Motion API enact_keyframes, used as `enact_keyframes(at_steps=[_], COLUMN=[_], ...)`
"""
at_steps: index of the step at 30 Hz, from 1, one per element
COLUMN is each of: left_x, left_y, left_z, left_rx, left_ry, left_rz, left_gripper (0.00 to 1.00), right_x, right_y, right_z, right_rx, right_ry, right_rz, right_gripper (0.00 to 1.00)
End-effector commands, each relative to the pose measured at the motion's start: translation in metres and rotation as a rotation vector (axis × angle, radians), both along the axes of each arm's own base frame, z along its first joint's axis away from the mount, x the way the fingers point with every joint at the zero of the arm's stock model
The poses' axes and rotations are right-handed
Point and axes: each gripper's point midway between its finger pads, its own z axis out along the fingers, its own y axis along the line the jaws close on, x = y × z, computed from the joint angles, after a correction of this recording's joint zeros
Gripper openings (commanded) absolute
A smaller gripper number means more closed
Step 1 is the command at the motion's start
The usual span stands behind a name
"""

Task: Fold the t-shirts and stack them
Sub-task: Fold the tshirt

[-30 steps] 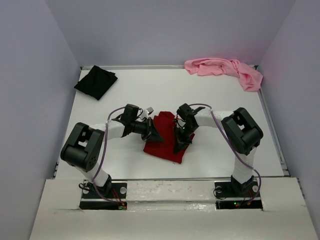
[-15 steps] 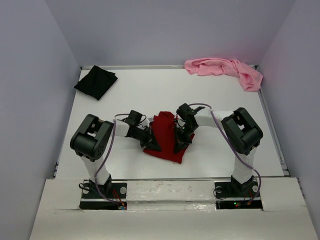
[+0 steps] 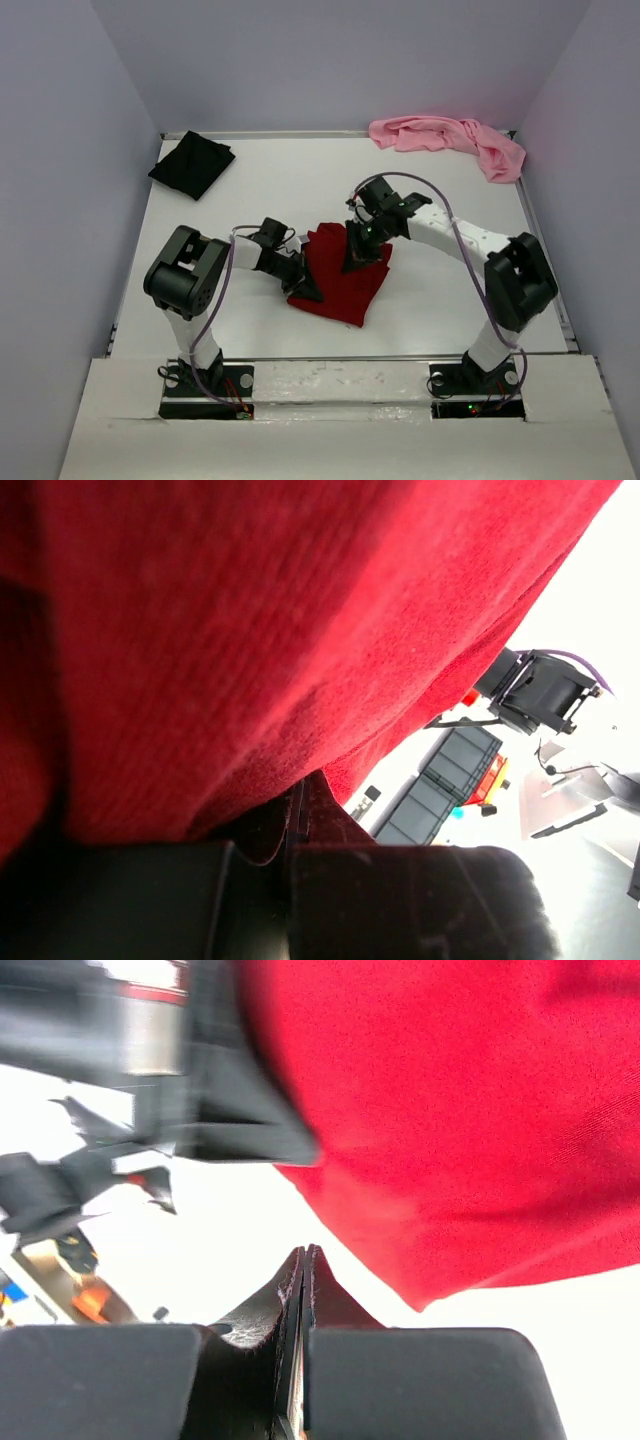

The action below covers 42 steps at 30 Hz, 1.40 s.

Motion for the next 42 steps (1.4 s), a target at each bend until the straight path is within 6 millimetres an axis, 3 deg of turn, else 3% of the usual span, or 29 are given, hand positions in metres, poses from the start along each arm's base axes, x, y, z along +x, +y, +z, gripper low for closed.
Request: enact_keyframes(at_steps=[1,3,5,6,10,11,12,16,22,28,31,32,33,35,42], left_x=[0.004,0.009,0.017,0.025,0.036,0.039,0.041,0.046,0.050,0.050,0.049,0.050,0.049,0.050,0.051], left_y=[0.006,0.002,-0.005,-0.011,-0.026,-0.034,-0.038,-0.051,-0.055,-0.056,-0.056,-0.055,-0.055,-0.055,-0.056], left_z=[-0.016,-0.014,-0.010,-0.009,-0.002,0.002,0.004,0.014,0.018,0.017,0.016,0.016,0.015,0.017,0.019], left_rx=[0.093,0.085,0.070,0.053,0.032,0.022,0.020,0.001,-0.013,-0.014,-0.013,-0.013,-0.010,-0.012,-0.009], left_ry=[-0.002,0.000,0.000,-0.021,-0.019,-0.033,-0.036,-0.053,-0.054,-0.052,-0.050,-0.051,-0.049,-0.052,-0.060], left_rz=[0.024,0.048,0.080,0.091,0.129,0.119,0.124,0.118,0.120,0.118,0.115,0.116,0.115,0.117,0.112], left_gripper=[0.00,0.00,0.00,0.00,0.00,0.00,0.00,0.00,0.00,0.00,0.00,0.00,0.00,0.00,0.00], right_x=[0.034,0.038,0.056,0.041,0.030,0.033,0.024,0.024,0.028,0.031,0.028,0.031,0.027,0.028,0.023], right_y=[-0.004,-0.009,-0.016,-0.022,-0.032,-0.032,-0.035,-0.033,-0.032,-0.030,-0.030,-0.029,-0.030,-0.031,-0.031], right_z=[0.076,0.102,0.124,0.119,0.114,0.127,0.101,0.093,0.082,0.054,0.027,0.036,0.016,0.019,-0.005], right_rx=[0.128,0.223,0.353,0.411,0.671,0.774,0.766,0.800,0.797,0.798,0.796,0.855,0.839,0.895,0.850], right_ry=[-0.185,-0.214,-0.229,-0.181,-0.075,-0.063,0.000,0.016,0.028,0.067,0.142,0.125,0.173,0.164,0.188], right_rz=[-0.095,-0.149,-0.258,-0.274,-0.441,-0.467,-0.491,-0.489,-0.501,-0.513,-0.545,-0.538,-0.565,-0.570,-0.568], right_gripper=[0.00,0.00,0.00,0.00,0.00,0.00,0.00,0.00,0.00,0.00,0.00,0.00,0.00,0.00,0.00])
